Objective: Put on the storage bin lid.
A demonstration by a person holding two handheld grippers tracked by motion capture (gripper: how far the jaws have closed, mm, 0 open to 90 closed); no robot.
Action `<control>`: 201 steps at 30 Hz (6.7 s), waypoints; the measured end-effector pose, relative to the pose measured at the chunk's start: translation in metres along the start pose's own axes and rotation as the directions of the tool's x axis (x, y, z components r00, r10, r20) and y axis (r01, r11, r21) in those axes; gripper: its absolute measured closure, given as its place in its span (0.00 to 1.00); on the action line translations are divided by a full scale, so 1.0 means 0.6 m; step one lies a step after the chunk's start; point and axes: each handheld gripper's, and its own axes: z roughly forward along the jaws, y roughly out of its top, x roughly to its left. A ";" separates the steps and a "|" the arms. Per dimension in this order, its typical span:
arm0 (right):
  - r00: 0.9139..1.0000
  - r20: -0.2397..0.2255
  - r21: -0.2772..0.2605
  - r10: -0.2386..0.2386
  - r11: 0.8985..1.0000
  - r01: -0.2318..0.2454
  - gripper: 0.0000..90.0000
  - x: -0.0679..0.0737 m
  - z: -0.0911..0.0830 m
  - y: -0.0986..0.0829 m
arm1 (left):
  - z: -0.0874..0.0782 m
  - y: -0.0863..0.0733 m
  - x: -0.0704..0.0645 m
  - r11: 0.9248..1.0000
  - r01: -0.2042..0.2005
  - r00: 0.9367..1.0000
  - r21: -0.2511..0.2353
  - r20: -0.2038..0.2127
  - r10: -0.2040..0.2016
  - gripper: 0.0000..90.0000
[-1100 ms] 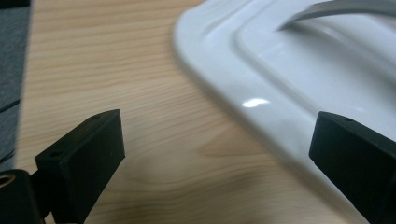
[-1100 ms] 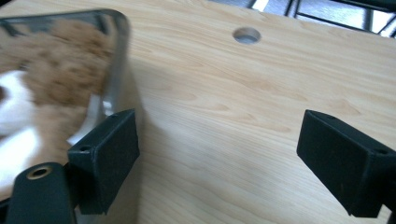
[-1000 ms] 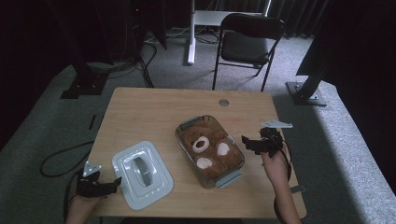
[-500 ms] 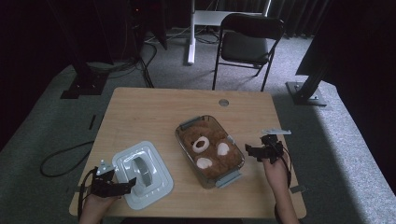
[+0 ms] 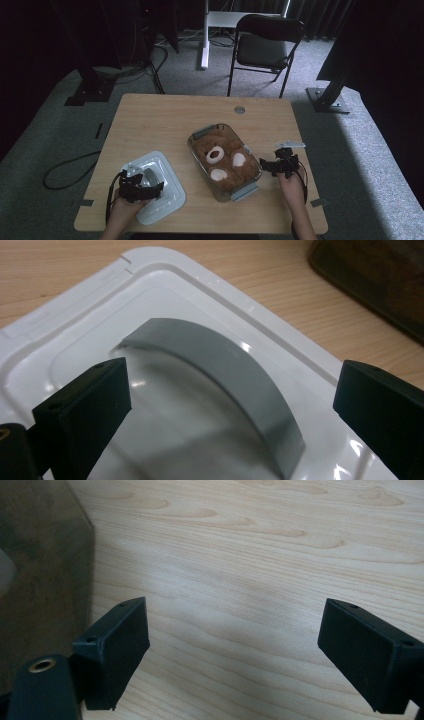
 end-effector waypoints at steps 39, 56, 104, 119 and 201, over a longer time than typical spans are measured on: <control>0.974 -0.221 0.016 0.045 0.999 -0.043 0.15 0.019 0.016 -0.036 | -0.053 0.012 0.048 0.979 0.124 0.989 -0.160 0.105 -0.108 0.79; 0.929 -0.365 -0.044 -0.065 0.998 0.053 0.15 0.082 0.028 -0.047 | -0.126 0.068 0.022 0.959 0.093 0.979 -0.267 0.201 -0.039 0.79; 0.900 -0.389 -0.077 -0.198 0.980 0.182 0.15 0.221 0.053 -0.034 | -0.116 0.172 -0.094 0.960 -0.005 0.916 -0.280 0.383 0.117 0.80; 0.914 -0.367 -0.084 -0.172 0.985 0.152 0.15 0.193 0.043 -0.031 | -0.055 0.191 -0.114 0.981 -0.044 0.896 -0.191 0.426 0.123 0.80; 0.930 -0.336 -0.088 -0.147 0.988 0.124 0.15 0.168 0.039 -0.036 | -0.078 0.164 0.008 0.969 -0.053 0.966 -0.242 0.233 0.111 0.02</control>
